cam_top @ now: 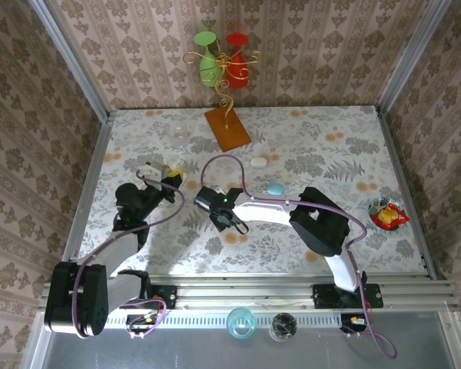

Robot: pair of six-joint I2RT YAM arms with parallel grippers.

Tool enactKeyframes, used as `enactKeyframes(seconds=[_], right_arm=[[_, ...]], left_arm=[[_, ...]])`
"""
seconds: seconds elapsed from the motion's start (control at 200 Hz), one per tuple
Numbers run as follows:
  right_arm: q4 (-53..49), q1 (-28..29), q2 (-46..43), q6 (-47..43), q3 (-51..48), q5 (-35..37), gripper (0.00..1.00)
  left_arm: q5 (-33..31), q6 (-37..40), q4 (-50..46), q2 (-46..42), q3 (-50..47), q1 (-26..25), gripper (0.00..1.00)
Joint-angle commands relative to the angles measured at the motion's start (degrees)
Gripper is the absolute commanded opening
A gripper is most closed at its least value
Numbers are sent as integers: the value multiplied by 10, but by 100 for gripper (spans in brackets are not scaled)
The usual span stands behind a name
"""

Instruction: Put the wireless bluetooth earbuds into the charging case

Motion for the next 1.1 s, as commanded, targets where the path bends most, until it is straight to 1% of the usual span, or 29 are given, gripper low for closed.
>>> enactKeyframes(seconds=[0.0, 0.12, 0.195, 0.32, 0.43, 0.63, 0.715, 0.875, 1.02, 1.095], right_arm=[[-23, -3, -34, 1, -15, -24, 57], [3, -10, -49, -12, -22, -80, 57], [0, -18, -51, -23, -13, -113, 57], [-45, -25, -30, -64, 31, -135, 57], [-107, -24, 1, -135, 79, -143, 57], [-187, -24, 47, -261, 146, -145, 59], [-225, -23, 71, -293, 184, -135, 59], [-303, -20, 125, -325, 261, -103, 55], [-343, -13, 168, -333, 312, -77, 53], [-361, -11, 188, -332, 334, -76, 53]], left_arm=[[13, -13, 25, -5, -6, 7, 0], [13, -13, 28, -3, -9, 7, 0], [13, -13, 29, -3, -11, 6, 0], [11, -14, 25, -10, -14, 13, 0], [16, -27, 25, -17, -17, 31, 0], [20, -34, 28, -23, -22, 43, 0], [20, -34, 33, -23, -25, 45, 0], [20, -34, 32, -27, -26, 50, 0], [22, -31, 32, -23, -24, 53, 0], [24, -30, 34, -23, -25, 53, 0]])
